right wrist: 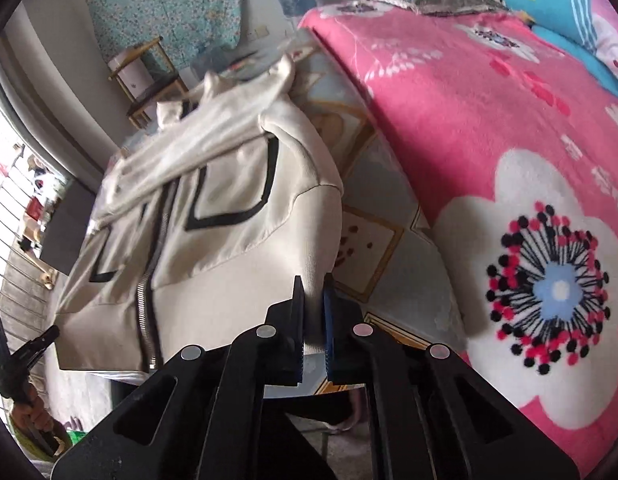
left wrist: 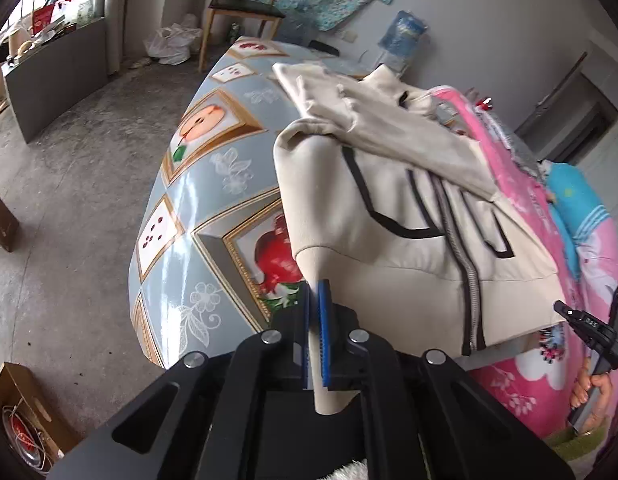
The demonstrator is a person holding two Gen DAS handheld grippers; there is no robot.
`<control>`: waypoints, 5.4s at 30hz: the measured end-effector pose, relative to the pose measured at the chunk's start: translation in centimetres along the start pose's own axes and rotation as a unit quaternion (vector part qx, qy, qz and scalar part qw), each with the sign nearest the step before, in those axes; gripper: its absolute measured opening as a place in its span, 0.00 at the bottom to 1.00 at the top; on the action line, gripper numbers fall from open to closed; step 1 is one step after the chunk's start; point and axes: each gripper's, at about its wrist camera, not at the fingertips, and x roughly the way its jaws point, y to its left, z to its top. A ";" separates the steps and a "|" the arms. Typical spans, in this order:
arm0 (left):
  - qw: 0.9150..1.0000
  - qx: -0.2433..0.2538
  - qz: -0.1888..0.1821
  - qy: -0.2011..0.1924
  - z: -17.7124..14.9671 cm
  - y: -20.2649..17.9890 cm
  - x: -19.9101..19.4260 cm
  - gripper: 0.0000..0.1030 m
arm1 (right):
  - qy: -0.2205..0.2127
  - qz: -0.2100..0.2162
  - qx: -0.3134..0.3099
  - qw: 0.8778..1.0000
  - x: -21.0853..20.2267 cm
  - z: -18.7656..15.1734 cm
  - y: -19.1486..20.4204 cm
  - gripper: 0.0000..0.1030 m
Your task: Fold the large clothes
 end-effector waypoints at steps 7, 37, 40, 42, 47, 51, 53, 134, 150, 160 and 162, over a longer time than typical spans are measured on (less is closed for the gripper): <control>0.993 0.040 0.062 0.093 -2.2 1.2 4.1 0.04 | 0.090 0.002 0.041 0.995 4.0 -3.2 -2.9 0.07; 0.987 -0.003 0.021 0.160 -5.2 2.1 5.4 0.15 | 0.086 -0.016 0.013 0.996 4.6 -4.6 -1.8 0.20; 0.990 0.003 0.013 0.142 -5.1 1.6 4.5 0.05 | 0.080 -0.023 0.006 0.997 4.3 -4.7 -1.4 0.08; 0.992 0.011 0.001 0.125 -4.8 1.1 3.6 0.05 | 0.071 -0.018 0.008 0.997 3.7 -4.6 -1.2 0.07; 0.994 -0.012 -0.062 0.086 -2.5 0.6 0.9 0.04 | 0.038 0.009 0.006 0.999 1.3 -3.1 -0.2 0.06; 0.990 -0.042 -0.124 0.050 0.5 0.3 -0.6 0.04 | 0.018 0.036 0.015 0.999 0.2 -1.4 0.3 0.05; 0.989 -0.045 -0.137 0.030 2.1 0.0 -0.7 0.04 | 0.007 0.048 0.019 0.999 0.0 -0.2 0.5 0.05; 0.997 0.012 0.068 -0.021 0.6 0.5 3.6 0.11 | -0.009 0.033 0.106 0.994 8.1 1.2 -2.5 0.15; 0.996 0.036 0.076 -0.023 3.2 0.2 5.2 0.47 | 0.023 0.078 -0.109 0.991 7.9 2.3 9.8 0.61; 0.975 0.147 0.166 -0.035 4.4 -2.4 9.4 0.06 | 0.091 0.039 -0.217 0.971 14.0 -1.3 17.0 0.04; 0.979 0.141 0.129 -0.072 4.5 -2.4 7.1 0.05 | 0.037 0.040 -0.220 0.974 11.0 -0.7 17.6 0.04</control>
